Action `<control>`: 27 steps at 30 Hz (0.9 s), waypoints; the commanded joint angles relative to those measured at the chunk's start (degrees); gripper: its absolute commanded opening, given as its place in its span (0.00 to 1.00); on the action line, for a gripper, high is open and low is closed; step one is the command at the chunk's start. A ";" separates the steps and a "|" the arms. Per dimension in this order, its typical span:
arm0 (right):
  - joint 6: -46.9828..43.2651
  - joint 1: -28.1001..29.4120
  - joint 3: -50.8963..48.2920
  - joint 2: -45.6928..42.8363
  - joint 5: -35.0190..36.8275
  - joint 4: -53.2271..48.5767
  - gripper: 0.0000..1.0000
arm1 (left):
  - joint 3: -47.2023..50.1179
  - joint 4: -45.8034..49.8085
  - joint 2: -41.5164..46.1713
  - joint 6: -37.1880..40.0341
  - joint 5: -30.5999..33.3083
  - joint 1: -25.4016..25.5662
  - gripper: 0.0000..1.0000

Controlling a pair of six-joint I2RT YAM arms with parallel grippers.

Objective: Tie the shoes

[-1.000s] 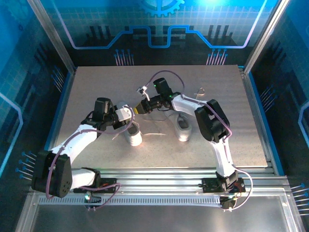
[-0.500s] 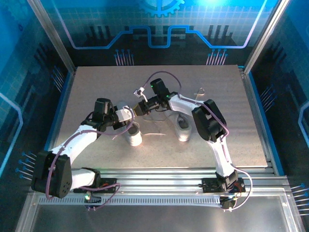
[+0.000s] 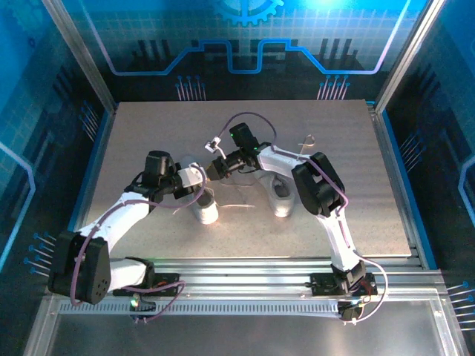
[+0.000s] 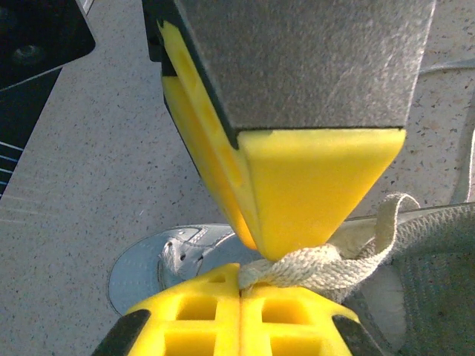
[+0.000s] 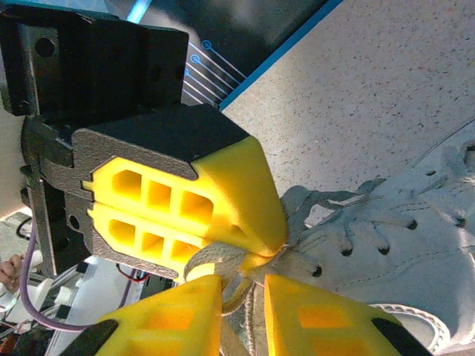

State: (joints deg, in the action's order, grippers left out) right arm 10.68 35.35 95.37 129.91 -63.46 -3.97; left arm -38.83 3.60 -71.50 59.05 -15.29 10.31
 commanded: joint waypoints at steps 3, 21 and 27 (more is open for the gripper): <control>-0.82 1.03 1.95 1.05 -2.58 -0.87 0.23 | 0.68 -0.70 0.99 1.50 -2.38 0.07 0.00; -1.53 1.91 3.80 2.31 -2.72 -3.00 0.25 | 0.33 -0.26 0.58 1.26 -2.64 0.07 0.00; -2.28 1.88 3.20 1.45 -1.58 -3.20 0.00 | 0.24 -0.17 0.23 1.25 -2.20 0.07 0.00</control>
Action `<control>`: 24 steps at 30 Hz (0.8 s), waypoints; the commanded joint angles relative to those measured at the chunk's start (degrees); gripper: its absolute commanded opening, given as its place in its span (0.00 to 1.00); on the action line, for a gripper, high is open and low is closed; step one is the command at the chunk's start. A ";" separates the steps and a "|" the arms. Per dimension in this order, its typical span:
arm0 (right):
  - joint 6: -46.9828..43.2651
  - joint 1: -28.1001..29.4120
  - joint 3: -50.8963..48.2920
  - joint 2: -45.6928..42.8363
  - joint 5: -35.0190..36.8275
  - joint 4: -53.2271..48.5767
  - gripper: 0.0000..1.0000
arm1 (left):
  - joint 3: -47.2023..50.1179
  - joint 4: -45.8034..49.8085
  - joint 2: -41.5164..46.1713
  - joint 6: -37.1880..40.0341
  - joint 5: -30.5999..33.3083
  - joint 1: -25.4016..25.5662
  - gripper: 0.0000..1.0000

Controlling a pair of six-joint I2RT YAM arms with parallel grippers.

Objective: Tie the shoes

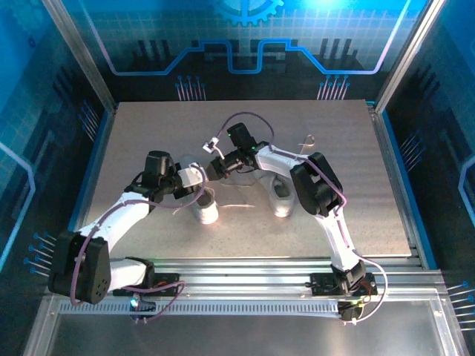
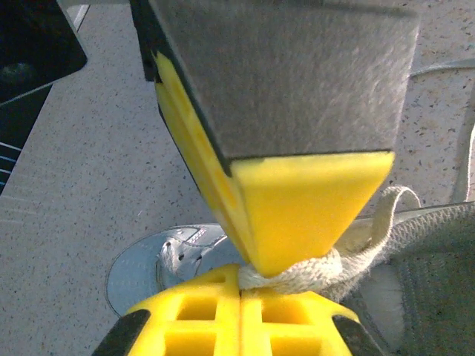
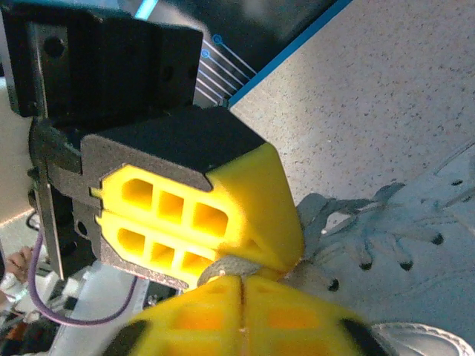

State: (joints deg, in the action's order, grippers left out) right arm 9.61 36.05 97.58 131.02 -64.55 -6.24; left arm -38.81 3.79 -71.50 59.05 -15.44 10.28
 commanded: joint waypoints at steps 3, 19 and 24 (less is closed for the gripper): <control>-0.98 0.80 -1.31 -1.79 1.32 1.58 0.00 | 0.31 -0.30 0.31 1.25 -1.77 0.09 0.00; -0.26 -0.95 -9.95 -8.83 11.98 10.59 0.00 | 1.23 -0.49 2.34 1.33 -1.00 0.08 0.20; -4.61 -0.13 -8.58 -9.31 15.17 5.68 0.00 | 2.23 -0.45 5.16 0.75 -1.84 -0.41 0.33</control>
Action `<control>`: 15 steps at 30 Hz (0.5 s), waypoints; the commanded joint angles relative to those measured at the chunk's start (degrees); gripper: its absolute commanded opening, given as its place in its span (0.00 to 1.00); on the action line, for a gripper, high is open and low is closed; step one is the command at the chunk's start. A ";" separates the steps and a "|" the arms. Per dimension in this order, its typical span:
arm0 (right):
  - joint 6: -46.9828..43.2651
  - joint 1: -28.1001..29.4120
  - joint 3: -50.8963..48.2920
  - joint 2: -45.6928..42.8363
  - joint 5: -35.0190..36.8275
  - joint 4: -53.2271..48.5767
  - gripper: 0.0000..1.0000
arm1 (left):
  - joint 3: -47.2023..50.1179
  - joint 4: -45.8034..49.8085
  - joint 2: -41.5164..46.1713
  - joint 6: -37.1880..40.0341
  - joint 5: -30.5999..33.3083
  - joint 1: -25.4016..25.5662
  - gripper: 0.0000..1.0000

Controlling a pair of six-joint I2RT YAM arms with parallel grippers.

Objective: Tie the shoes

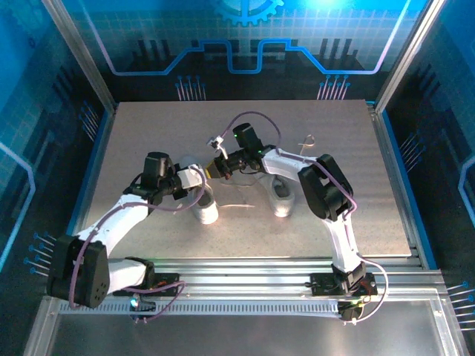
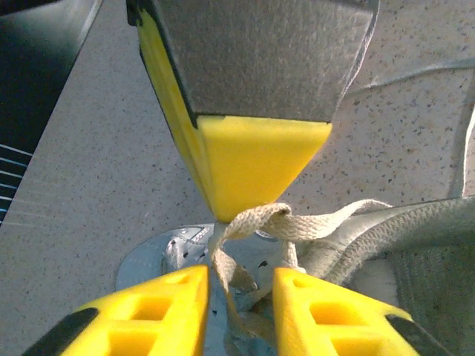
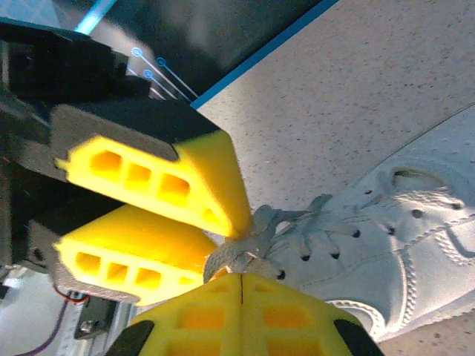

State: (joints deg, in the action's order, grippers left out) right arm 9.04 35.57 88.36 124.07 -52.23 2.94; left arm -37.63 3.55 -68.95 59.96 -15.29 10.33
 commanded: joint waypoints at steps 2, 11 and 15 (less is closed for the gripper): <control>-5.50 0.80 1.11 -2.51 3.81 -5.16 0.00 | 1.15 0.55 3.87 -0.80 -3.17 -1.23 0.36; -10.90 2.28 2.69 -3.39 10.30 -10.98 0.00 | 1.15 9.24 7.37 -4.47 -8.26 -12.69 0.44; -12.13 2.85 3.50 -3.41 12.90 -12.63 0.00 | 2.90 7.82 5.61 -3.86 -6.82 -14.17 0.46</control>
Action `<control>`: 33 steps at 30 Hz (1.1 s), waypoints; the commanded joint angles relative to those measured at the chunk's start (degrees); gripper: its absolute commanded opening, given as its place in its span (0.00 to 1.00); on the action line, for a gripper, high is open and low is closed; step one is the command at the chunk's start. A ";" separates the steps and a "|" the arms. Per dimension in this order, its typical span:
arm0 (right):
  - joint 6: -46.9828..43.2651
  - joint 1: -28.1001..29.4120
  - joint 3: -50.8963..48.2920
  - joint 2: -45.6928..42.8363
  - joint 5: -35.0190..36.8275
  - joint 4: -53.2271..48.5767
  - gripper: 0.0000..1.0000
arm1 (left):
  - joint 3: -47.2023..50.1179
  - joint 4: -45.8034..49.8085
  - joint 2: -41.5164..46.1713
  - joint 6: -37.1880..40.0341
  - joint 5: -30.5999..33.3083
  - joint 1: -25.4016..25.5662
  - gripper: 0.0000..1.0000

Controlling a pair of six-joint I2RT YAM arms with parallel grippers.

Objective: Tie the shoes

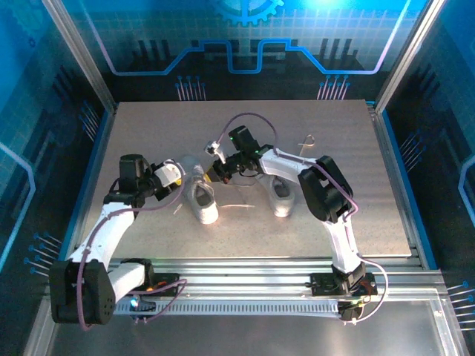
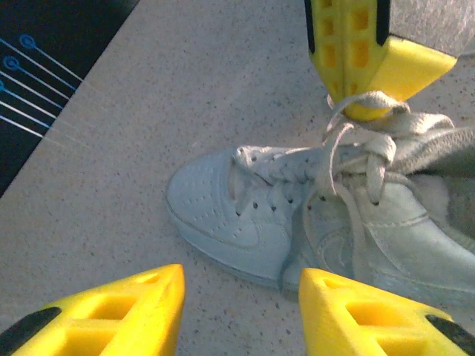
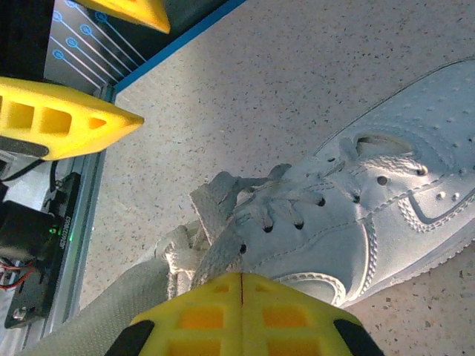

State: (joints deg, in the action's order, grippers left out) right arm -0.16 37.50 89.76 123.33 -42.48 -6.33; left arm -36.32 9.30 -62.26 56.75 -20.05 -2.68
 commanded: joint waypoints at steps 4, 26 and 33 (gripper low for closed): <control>-3.60 1.21 2.99 -2.44 4.39 -4.56 0.00 | 1.45 1.36 -5.66 3.01 -3.06 -2.21 0.46; -3.85 1.42 4.37 -2.32 7.76 -5.98 0.00 | -4.10 -6.89 -28.28 11.72 -4.04 -2.45 0.43; -3.71 1.64 5.55 -2.43 9.30 -6.74 0.00 | -2.46 -7.87 -26.32 10.00 -3.32 -1.10 0.00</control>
State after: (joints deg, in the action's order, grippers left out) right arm -3.07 38.26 93.08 123.31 -34.24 -11.49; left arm -39.20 3.09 -90.48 66.94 -20.84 -4.75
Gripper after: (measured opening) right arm 0.040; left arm 0.044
